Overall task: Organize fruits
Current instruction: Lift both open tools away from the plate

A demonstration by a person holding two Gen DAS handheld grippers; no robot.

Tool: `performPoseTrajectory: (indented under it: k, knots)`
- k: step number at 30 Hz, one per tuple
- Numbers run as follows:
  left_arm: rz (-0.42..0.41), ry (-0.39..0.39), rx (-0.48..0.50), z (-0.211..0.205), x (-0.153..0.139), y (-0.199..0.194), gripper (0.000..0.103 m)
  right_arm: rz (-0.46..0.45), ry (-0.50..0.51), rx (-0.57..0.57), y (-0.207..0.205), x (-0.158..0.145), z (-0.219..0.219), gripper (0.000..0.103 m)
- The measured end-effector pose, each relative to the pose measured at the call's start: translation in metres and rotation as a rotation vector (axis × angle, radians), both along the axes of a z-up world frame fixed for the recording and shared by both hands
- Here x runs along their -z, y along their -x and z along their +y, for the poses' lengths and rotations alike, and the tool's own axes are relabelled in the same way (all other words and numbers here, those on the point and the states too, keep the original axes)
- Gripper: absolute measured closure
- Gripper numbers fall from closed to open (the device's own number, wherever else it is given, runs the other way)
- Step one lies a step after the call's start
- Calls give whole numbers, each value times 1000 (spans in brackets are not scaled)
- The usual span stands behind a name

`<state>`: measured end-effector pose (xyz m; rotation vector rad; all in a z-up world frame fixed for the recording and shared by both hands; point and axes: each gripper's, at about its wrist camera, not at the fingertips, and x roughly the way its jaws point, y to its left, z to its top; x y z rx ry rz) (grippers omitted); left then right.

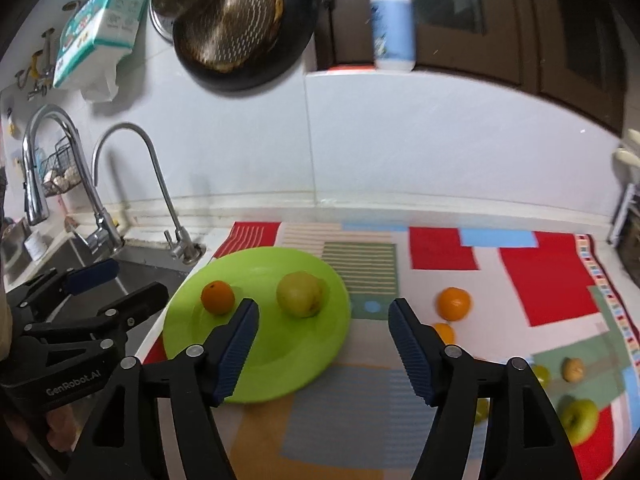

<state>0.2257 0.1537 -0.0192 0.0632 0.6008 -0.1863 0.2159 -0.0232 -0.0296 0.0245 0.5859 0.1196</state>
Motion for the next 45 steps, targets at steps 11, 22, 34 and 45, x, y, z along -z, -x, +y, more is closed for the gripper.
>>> performPoseTrajectory:
  k: [11, 22, 34, 45]
  knots:
    - [-50, 12, 21, -27, -20, 46, 21, -52, -2, 67, 59, -19, -30, 27]
    - [-99, 19, 6, -77, -28, 88, 18, -85, 7, 68, 102, -28, -78, 26]
    - [-140, 14, 15, -135, -30, 107, 16, -91, 15, 68, 123, -29, -136, 26]
    - [-72, -7, 75, -179, -6, 91, 16, -51, 20, 144, 122, -10, -177, 26]
